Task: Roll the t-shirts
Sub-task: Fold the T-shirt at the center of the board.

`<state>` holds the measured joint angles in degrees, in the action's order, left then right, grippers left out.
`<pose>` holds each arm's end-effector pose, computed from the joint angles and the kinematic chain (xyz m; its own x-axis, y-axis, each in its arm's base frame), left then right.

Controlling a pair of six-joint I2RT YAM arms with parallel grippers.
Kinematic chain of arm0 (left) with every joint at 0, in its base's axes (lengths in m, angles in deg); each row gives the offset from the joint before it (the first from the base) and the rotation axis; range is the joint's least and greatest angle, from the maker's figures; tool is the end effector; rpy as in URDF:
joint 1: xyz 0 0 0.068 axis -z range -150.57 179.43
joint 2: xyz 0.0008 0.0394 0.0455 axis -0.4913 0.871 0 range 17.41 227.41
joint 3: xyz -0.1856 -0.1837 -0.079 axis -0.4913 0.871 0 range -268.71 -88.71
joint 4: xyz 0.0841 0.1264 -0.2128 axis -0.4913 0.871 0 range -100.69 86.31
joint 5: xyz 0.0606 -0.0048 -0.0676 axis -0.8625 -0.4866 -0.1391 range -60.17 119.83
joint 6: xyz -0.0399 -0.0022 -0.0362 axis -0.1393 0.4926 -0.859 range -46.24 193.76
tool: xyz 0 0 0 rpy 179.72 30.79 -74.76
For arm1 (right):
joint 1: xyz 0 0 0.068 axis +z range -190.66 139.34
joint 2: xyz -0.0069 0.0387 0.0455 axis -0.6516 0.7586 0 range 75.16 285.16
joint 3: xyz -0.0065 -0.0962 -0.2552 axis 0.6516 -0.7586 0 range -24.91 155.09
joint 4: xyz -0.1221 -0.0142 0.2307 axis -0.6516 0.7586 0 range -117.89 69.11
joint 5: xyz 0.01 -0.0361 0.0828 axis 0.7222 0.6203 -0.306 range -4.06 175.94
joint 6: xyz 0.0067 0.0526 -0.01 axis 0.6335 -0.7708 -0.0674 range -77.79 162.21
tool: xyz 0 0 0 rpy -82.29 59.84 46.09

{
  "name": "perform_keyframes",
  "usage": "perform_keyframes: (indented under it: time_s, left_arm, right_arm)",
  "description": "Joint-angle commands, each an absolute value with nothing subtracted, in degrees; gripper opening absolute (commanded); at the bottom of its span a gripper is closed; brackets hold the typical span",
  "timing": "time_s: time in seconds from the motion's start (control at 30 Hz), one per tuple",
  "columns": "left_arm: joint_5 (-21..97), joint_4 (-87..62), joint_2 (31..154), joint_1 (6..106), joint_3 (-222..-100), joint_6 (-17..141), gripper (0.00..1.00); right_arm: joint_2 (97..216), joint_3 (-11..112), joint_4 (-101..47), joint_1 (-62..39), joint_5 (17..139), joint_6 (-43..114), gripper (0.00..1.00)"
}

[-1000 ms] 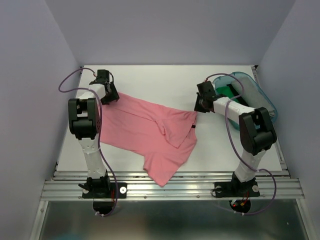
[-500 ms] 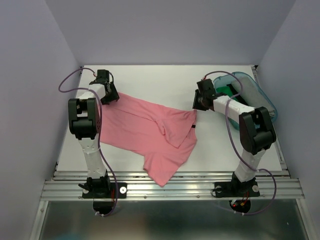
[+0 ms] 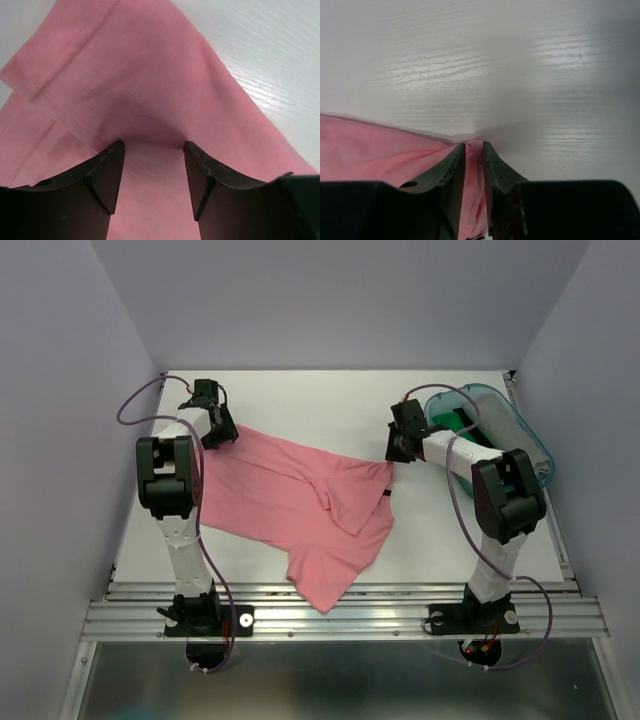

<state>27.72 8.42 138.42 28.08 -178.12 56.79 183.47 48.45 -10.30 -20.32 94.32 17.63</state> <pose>0.4653 0.0122 0.1777 -0.7265 -0.3088 -0.6139 -0.2706 0.9497 -0.1575 0.3810 0.1357 0.1863 -0.7853 0.1477 -0.6012 0.0724 0.9864 0.1477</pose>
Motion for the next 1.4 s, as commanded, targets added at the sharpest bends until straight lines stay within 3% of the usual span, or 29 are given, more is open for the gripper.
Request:
perform_keyframes:
  time_s: [0.0, 0.2, 0.53, 0.97, 1.37]
  left_arm:
    - [27.2, 9.78, 139.22, 27.5, -179.15, 57.41, 0.62]
    - [26.85, 9.78, 139.22, 27.5, -178.98, 57.5, 0.62]
    - [26.76, 9.87, 139.14, 27.41, -178.98, 57.5, 0.62]
    - [27.46, 9.96, 139.84, 27.32, -179.42, 57.67, 0.62]
    - [28.34, 9.61, 140.01, 27.14, -179.5, 57.5, 0.62]
  right_arm:
    - [183.53, 50.33, -10.57, -19.92, 95.17, 18.3, 0.24]
    - [183.44, 50.06, -10.22, -19.92, 96.48, 18.13, 0.01]
    - [176.15, 44.62, -11.62, -19.92, 103.69, 13.3, 0.01]
    - [167.1, 36.0, -14.7, -20.45, 103.96, 1.78, 0.01]
    - [166.91, 33.18, -15.85, -20.45, 113.71, -2.18, 0.01]
